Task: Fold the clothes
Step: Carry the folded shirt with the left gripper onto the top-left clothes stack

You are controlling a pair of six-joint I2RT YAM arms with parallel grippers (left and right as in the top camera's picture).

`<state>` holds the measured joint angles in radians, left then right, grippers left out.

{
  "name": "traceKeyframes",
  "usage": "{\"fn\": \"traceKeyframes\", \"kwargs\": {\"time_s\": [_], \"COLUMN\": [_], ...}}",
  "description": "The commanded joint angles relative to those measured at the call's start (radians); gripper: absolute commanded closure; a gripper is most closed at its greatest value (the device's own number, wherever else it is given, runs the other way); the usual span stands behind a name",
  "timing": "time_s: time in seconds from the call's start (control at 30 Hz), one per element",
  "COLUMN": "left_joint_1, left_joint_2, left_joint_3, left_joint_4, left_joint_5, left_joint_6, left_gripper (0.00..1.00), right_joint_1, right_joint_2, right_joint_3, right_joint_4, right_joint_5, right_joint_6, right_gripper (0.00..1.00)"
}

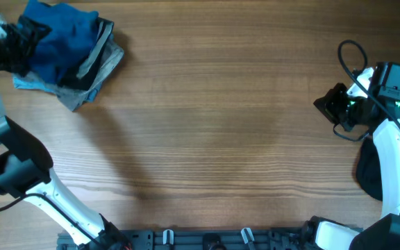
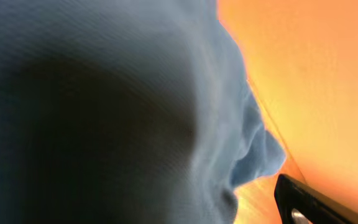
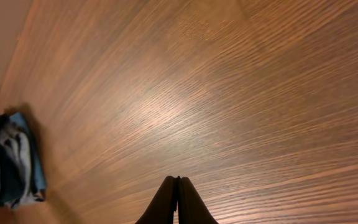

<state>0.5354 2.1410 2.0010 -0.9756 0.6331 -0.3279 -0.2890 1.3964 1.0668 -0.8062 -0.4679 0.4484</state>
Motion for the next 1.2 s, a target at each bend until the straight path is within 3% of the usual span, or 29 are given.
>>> {"fn": "traceKeyframes", "kwargs": {"time_s": [0.0, 0.17, 0.27, 0.3, 0.33, 0.37, 0.43, 0.47, 0.53, 0.6, 0.63, 0.83, 0.9, 1.0, 1.03, 1.17], "left_joint_1": [0.061, 0.076, 0.04, 0.019, -0.022, -0.057, -0.108, -0.138, -0.18, -0.203, -0.204, -0.204, -0.204, -0.204, -0.204, -0.204], "left_joint_2": [-0.115, -0.382, -0.511, -0.543, -0.592, -0.627, -0.679, -0.714, -0.776, -0.842, -0.885, -1.004, -1.036, -1.067, -1.073, -1.08], "left_joint_3": [0.008, 0.008, 0.008, 0.008, 0.008, 0.008, 0.008, 0.008, 0.008, 0.008, 0.008, 0.008, 0.008, 0.008, 0.008, 0.008], "left_joint_4": [-0.067, -0.119, -0.179, -0.209, -0.261, -0.3, -0.344, -0.37, -0.423, -0.465, -0.492, -0.522, -0.522, -0.522, -0.523, -0.524], "left_joint_5": [0.013, 0.013, 0.013, 0.013, 0.012, 0.012, 0.005, -0.019, -0.078, -0.179, -0.223, -0.223, -0.223, -0.223, -0.223, -0.223], "left_joint_6": [0.095, 0.237, 0.38, 0.444, 0.539, 0.569, 0.572, 0.571, 0.538, 0.422, 0.367, 0.365, 0.365, 0.365, 0.365, 0.365], "left_gripper": [0.0, 0.0, 0.01, 0.02, 0.14, 0.16, 0.05, 0.0, 0.0, 0.0, 0.0, 0.0, 0.0, 0.0, 0.0, 0.0], "right_joint_1": [0.0, 0.011, 0.045, 0.06, 0.088, 0.112, 0.15, 0.166, 0.188, 0.192, 0.192, 0.192, 0.192, 0.192, 0.192, 0.192], "right_joint_2": [-0.008, -0.094, -0.201, -0.239, -0.299, -0.344, -0.415, -0.451, -0.516, -0.581, -0.607, -0.62, -0.61, -0.595, -0.59, -0.574], "right_joint_3": [0.0, 0.001, 0.001, 0.001, 0.001, 0.001, 0.001, 0.001, 0.001, 0.001, 0.001, 0.0, 0.0, 0.0, 0.0, 0.0], "right_joint_4": [0.003, -0.005, -0.006, -0.01, -0.019, -0.025, -0.029, -0.029, -0.029, -0.041, -0.046, -0.098, -0.129, -0.134, -0.134, -0.16], "right_joint_5": [-0.115, -0.186, -0.186, -0.186, -0.187, -0.189, -0.188, -0.189, -0.189, -0.188, -0.185, -0.185, -0.185, -0.174, -0.119, -0.019], "right_joint_6": [-0.031, -0.158, -0.249, -0.28, -0.326, -0.354, -0.372, -0.371, -0.37, -0.367, -0.367, -0.36, -0.241, 0.188, 0.256, 0.254], "right_gripper": [0.96, 0.95, 0.93, 0.91, 0.87, 0.83, 0.74, 0.64, 0.5, 0.0, 0.0, 0.0, 0.0, 0.0, 0.0, 0.0]}}
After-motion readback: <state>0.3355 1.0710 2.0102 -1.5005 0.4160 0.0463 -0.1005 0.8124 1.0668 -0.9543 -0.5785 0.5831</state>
